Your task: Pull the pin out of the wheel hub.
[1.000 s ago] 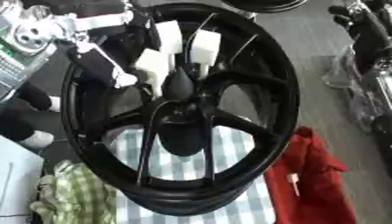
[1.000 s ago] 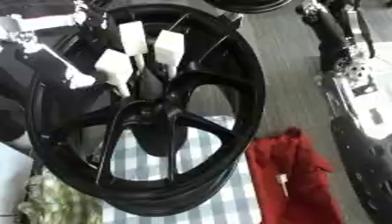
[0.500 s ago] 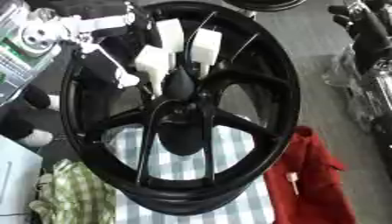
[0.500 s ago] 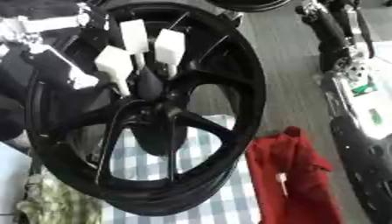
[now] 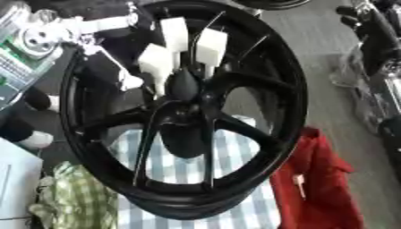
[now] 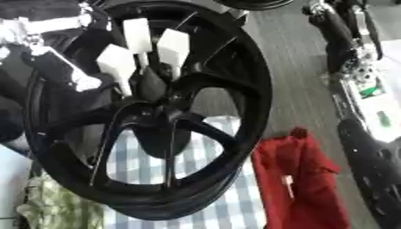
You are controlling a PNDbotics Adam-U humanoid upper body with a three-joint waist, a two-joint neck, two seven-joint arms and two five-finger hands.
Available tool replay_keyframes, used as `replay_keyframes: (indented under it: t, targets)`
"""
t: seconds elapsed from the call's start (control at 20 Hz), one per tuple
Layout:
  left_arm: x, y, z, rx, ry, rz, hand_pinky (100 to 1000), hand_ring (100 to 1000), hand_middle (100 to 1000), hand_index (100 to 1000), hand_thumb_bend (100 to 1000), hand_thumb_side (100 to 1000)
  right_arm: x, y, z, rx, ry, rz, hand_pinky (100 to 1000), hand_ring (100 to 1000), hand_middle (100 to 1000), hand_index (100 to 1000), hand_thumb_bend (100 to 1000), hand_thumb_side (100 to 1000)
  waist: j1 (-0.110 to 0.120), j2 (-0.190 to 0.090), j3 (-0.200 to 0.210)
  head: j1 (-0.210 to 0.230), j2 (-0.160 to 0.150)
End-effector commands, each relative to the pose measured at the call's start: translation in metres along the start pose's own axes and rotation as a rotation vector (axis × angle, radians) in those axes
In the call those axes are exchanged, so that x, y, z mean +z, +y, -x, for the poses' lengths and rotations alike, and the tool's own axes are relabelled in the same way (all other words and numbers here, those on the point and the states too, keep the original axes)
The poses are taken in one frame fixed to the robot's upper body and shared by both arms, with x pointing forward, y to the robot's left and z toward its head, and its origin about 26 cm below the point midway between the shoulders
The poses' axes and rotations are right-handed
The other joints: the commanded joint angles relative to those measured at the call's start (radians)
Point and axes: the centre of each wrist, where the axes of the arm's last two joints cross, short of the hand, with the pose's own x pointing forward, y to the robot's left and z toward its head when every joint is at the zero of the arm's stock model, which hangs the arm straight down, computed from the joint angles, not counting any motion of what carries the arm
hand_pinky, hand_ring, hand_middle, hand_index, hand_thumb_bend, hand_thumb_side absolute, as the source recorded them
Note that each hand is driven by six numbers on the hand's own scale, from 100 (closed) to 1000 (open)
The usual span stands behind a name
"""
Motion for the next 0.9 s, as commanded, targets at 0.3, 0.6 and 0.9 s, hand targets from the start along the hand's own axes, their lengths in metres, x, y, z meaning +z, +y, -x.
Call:
replay_keyframes:
  t: [0.3,0.6,0.9]
  targets:
    - [0.0106,0.0136,-0.0089,0.014,-0.026,-0.048,623,601,645,733,262,110,-0.0023,-0.0023,-0.0059,0.014,-0.02,0.01,878,727,772,786,411,441,-0.001,-0.017,-0.001,0.004,-0.002]
    - [0.0097,0.0126,-0.0097,0.02,-0.015,-0.048,586,536,576,681,237,102,-0.0023,-0.0021,-0.0061,0.01,-0.02,0.011,878,727,772,787,408,442,-0.001,-0.018,-0.003,0.005,-0.002]
    - [0.006,0.0094,-0.0075,0.02,0.0,-0.025,561,513,547,661,229,100,-0.0022,-0.0021,-0.0056,0.006,-0.018,0.012,879,727,772,787,405,444,-0.002,-0.016,-0.003,0.005,-0.002]
